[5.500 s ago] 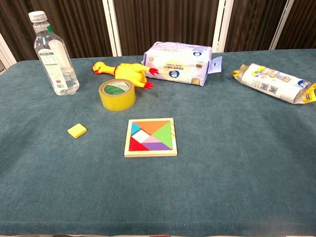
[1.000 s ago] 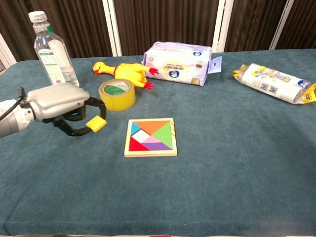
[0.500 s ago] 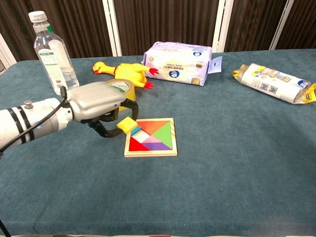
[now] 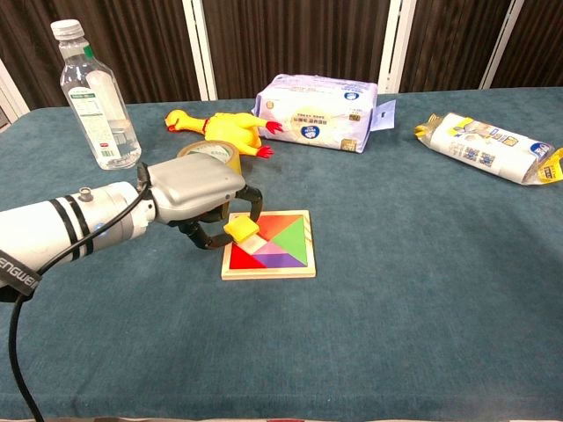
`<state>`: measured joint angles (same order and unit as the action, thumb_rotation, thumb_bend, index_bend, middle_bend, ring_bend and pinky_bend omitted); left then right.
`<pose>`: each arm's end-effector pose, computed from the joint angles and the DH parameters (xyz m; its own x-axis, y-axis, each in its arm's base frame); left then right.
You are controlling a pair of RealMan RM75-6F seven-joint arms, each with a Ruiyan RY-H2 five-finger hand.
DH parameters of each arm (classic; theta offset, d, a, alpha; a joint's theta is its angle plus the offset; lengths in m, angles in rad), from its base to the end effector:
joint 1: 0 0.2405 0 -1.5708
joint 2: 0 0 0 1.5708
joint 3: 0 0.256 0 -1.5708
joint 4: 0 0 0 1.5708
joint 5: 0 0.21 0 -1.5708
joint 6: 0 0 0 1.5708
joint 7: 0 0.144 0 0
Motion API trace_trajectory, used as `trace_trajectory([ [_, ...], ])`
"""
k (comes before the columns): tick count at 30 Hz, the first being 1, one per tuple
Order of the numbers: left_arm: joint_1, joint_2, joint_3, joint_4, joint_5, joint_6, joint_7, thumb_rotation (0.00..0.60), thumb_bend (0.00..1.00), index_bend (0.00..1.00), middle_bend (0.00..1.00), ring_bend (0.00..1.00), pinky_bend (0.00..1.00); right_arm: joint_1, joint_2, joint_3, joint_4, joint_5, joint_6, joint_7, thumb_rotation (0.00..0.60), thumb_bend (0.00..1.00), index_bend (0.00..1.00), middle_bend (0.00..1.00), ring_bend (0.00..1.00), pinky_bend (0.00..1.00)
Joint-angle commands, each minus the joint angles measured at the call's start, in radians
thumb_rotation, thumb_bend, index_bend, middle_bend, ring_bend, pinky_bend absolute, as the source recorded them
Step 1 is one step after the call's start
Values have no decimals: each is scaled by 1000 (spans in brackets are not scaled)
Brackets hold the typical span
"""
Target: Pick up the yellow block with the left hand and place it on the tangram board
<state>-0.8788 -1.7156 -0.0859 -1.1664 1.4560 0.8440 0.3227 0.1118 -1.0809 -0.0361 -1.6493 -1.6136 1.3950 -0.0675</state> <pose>-0.1200 0.3489 -0.0786 0.7322 0.0759 0.6768 0.5199 -0.7042 -0.4834 -0.2999 -0.1676 0.1386 0.4784 -0.1545 0.8644 -0.8760 -0.1527 0.4576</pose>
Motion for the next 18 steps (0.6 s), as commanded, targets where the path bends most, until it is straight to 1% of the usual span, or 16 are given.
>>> trace_trajectory([
  [1,-7,-18,1,25,-2,-3,11,600,374,636,1000,1000,1000,-2,4,-1,0,-3,6,8,600,170,0,0,0,0],
  [18,-23,-54,11,69,-2,-6,19,600,372,629,1000,1000,1000,-12,16,-3,5,-15,28,39,600,170,0,0,0,0],
])
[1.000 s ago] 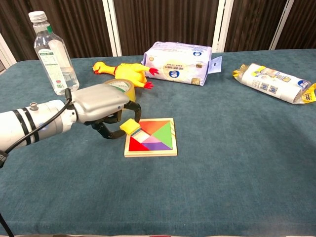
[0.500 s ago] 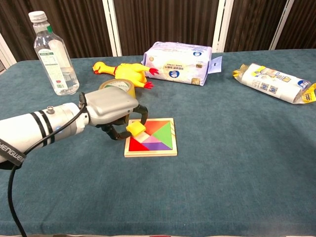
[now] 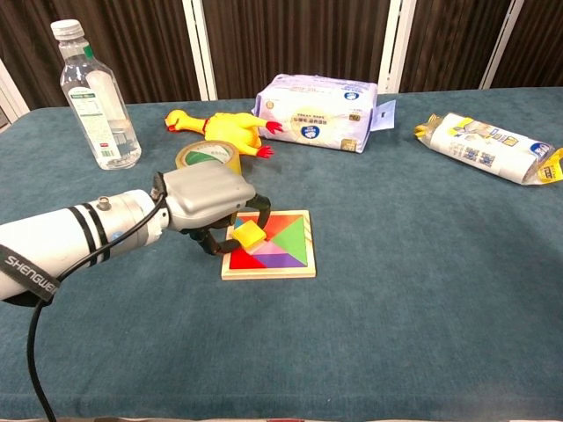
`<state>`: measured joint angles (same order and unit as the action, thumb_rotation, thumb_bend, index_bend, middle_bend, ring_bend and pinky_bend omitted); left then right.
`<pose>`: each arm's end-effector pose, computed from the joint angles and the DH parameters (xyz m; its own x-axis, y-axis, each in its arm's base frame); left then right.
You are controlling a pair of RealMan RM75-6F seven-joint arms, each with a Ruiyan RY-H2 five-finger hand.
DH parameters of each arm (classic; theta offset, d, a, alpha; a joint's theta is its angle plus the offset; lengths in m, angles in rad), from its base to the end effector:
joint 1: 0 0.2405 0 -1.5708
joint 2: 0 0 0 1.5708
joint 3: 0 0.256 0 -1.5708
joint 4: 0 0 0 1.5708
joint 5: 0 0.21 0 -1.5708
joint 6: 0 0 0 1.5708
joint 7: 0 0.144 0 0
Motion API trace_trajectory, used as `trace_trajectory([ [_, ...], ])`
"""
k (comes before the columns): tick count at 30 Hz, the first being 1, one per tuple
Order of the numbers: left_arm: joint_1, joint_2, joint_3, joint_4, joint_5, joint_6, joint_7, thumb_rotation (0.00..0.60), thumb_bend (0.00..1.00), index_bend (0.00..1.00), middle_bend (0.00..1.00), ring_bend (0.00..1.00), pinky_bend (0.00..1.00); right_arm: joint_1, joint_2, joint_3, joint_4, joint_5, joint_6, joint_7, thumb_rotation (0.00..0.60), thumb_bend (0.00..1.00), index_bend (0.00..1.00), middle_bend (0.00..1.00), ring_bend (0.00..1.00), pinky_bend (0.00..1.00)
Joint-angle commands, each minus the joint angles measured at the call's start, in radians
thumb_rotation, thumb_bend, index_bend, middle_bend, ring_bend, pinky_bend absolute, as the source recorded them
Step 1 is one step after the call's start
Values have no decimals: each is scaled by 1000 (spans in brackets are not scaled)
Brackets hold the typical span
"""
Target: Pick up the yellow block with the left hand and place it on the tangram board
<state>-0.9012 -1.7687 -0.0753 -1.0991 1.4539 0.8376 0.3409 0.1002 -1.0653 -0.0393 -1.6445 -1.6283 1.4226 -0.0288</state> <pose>-0.1169 0.3508 -0.0928 0.7564 0.0521 0.6520 0.4851 -0.7134 -0.5058 -0.3011 -0.1640 0.1463 0.4606 -0.1390 0.8766 -0.8849 -0.1491 0.4413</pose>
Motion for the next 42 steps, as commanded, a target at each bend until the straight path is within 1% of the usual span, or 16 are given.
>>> trace_trajectory([
  [1,0,-1,2,4,0,1,2,600,372,629,1000,1000,1000,0,0,0,0,-1,0,0,600,170,0,0,0,0],
  [8,3,6,7,-3,-6,-1,-4,600,373,620,1000,1000,1000,-2,0,1,-1,0,3,-2,600,170,0,0,0,0],
  [20,5,10,8,-20,-17,0,19,600,373,568,1000,1000,1000,-1,-3,2,-3,3,-2,-12,600,170,0,0,0,0],
  [34,4,15,6,-43,-31,-2,50,600,373,577,1000,1000,1000,-1,-2,2,-4,2,-1,-10,600,170,0,0,0,0],
  [42,2,14,6,-51,-37,-4,62,600,372,564,1000,1000,1000,0,-3,2,-5,3,-5,-14,600,170,0,0,0,0],
])
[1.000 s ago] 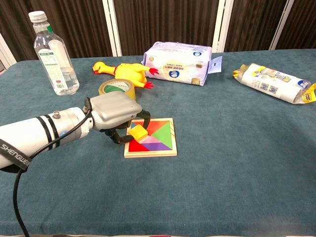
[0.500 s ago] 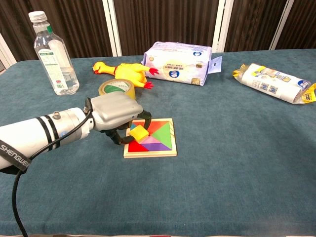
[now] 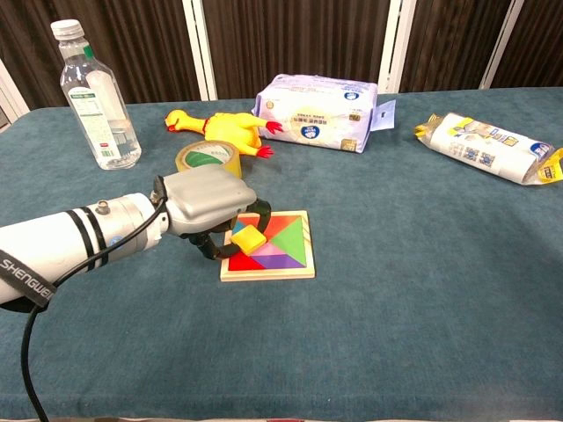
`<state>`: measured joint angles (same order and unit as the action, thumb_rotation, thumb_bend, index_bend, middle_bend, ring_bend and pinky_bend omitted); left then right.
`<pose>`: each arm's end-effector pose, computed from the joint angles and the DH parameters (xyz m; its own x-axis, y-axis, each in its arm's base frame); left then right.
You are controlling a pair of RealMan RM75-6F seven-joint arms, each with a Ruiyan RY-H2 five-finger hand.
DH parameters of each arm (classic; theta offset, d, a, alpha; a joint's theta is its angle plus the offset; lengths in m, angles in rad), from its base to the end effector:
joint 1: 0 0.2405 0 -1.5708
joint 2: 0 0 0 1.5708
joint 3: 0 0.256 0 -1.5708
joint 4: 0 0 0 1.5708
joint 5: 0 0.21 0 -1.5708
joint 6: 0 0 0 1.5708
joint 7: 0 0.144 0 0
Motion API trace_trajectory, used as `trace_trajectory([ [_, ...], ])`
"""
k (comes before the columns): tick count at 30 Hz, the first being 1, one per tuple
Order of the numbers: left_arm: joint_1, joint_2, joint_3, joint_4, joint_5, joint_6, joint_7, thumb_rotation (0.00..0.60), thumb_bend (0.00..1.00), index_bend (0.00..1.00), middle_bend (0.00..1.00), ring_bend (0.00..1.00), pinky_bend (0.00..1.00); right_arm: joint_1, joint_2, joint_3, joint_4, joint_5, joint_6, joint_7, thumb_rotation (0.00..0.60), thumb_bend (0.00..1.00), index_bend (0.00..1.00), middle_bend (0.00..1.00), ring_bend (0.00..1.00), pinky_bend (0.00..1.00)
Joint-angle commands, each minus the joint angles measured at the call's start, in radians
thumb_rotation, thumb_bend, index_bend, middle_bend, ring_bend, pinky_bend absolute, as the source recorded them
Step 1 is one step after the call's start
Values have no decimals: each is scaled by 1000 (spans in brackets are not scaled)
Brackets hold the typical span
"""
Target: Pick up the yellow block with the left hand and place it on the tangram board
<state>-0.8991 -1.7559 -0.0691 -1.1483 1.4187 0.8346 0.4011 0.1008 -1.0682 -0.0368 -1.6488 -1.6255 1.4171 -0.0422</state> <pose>-0.1150 0.3441 -0.0931 0.7677 0.0531 0.6387 0.4748 -0.7165 -0.5111 -0.3003 -0.1646 0.1447 0.4663 -0.1405 0.8734 -0.8821 -0.1492 0.4469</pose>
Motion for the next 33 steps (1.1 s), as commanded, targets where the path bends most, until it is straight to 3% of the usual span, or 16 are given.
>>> trace_trajectory([
  [1,1,2,1,-4,-3,-1,4,600,372,557,1000,1000,1000,0,0,0,0,0,0,-1,600,170,0,0,0,0],
  [8,1,2,-1,-7,-13,-2,14,600,372,455,1000,1000,1000,-1,0,0,-1,0,0,-1,600,170,0,0,0,0],
  [33,2,3,-3,-17,-20,3,-1,600,376,315,1000,1000,1000,-2,0,1,3,-3,5,6,600,170,0,0,0,0],
])
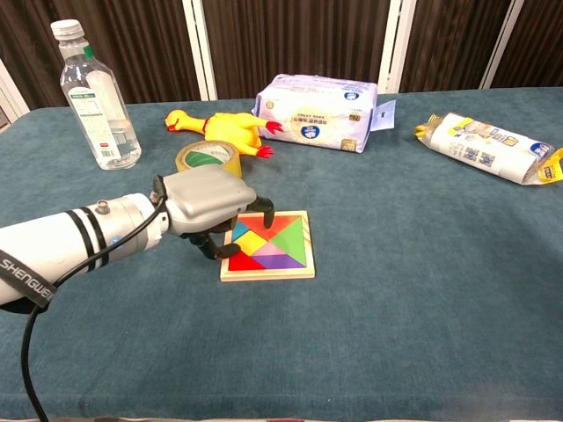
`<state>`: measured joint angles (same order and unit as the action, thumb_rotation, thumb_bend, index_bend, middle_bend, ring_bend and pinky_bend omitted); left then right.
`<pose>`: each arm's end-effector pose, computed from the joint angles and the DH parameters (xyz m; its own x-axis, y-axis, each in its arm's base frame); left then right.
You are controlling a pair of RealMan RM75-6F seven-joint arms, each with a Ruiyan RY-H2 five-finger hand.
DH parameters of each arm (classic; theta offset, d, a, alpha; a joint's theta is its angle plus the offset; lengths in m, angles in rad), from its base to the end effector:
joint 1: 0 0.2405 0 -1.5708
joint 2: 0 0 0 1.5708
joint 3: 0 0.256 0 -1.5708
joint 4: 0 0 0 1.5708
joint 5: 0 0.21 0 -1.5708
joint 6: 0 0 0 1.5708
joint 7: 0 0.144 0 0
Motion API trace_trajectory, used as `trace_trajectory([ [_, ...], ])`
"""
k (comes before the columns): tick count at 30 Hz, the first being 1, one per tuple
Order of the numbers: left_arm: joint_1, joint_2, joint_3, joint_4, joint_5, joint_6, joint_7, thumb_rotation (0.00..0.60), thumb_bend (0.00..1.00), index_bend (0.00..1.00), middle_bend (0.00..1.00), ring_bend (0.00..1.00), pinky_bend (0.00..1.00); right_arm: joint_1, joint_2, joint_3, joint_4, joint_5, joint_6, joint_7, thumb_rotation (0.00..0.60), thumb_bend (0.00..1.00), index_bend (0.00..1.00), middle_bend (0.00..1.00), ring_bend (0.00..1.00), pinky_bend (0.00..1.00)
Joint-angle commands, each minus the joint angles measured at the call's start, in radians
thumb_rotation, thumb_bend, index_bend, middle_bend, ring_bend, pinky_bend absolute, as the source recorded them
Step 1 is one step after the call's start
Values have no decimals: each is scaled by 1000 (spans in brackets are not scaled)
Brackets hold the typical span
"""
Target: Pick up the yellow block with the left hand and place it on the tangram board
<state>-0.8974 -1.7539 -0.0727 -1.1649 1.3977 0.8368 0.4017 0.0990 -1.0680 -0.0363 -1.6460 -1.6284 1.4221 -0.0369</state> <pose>-0.1137 0.3429 -0.0927 0.7550 0.0723 0.6517 0.4984 -0.7090 -0.4989 -0.3004 -0.1642 0.1456 0.4640 -0.1363 0.8753 -0.8831 -0.1496 0.4448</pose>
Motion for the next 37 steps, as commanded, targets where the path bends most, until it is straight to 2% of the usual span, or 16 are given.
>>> trace_trajectory([
  [1,0,1,-1,-1,2,3,-1,600,376,315,1000,1000,1000,0,0,-1,0,-2,0,0,600,170,0,0,0,0],
  [7,14,52,-9,-90,27,64,4,600,373,314,1000,1000,1000,-2,1,-3,1,-7,5,-6,600,170,0,0,0,0],
  [10,52,133,-3,-200,61,149,1,600,373,295,1000,1000,1000,-6,2,-5,2,-11,11,-9,600,170,0,0,0,0],
  [12,104,209,11,-295,72,221,-7,600,374,262,966,967,987,-9,2,-5,2,-12,17,-9,600,170,0,0,0,0],
  [13,131,245,22,-336,73,252,-13,600,374,238,903,900,940,-10,2,-5,2,-13,19,-9,600,170,0,0,0,0],
  [15,203,330,60,-422,74,322,-30,600,374,184,684,659,737,-11,0,-5,1,-13,21,-13,600,170,0,0,0,0],
  [17,274,394,103,-471,84,393,-50,600,373,120,412,328,450,-12,-3,-5,0,-13,21,-21,600,171,0,0,0,0],
  [18,325,428,134,-488,96,446,-75,600,372,92,316,214,362,-13,-6,-4,-1,-12,21,-29,600,171,0,0,0,0],
  [19,364,449,158,-491,107,489,-104,600,372,66,221,112,284,-12,-9,-5,-3,-12,19,-35,600,170,0,0,0,0],
  [21,454,480,207,-464,132,583,-191,600,373,27,75,17,193,-11,-16,-5,-5,-12,14,-53,600,170,0,0,0,0],
  [23,531,487,237,-401,157,675,-270,600,373,3,3,0,124,-11,-21,-6,-8,-11,10,-66,600,170,0,0,0,0],
  [25,611,469,254,-303,181,774,-357,600,375,0,0,0,72,-11,-27,-4,-11,-10,12,-78,600,170,0,0,0,0],
  [26,636,468,253,-295,155,780,-364,600,374,0,0,0,47,-13,-29,-2,-13,-8,14,-85,600,170,0,0,0,0],
  [30,647,505,285,-321,238,783,-395,600,364,0,0,0,16,-11,-40,1,-19,-1,8,-102,600,170,0,0,0,0],
  [37,649,537,261,-353,216,715,-409,600,363,0,0,0,16,-10,-45,2,-17,3,5,-117,600,170,0,0,0,0],
])
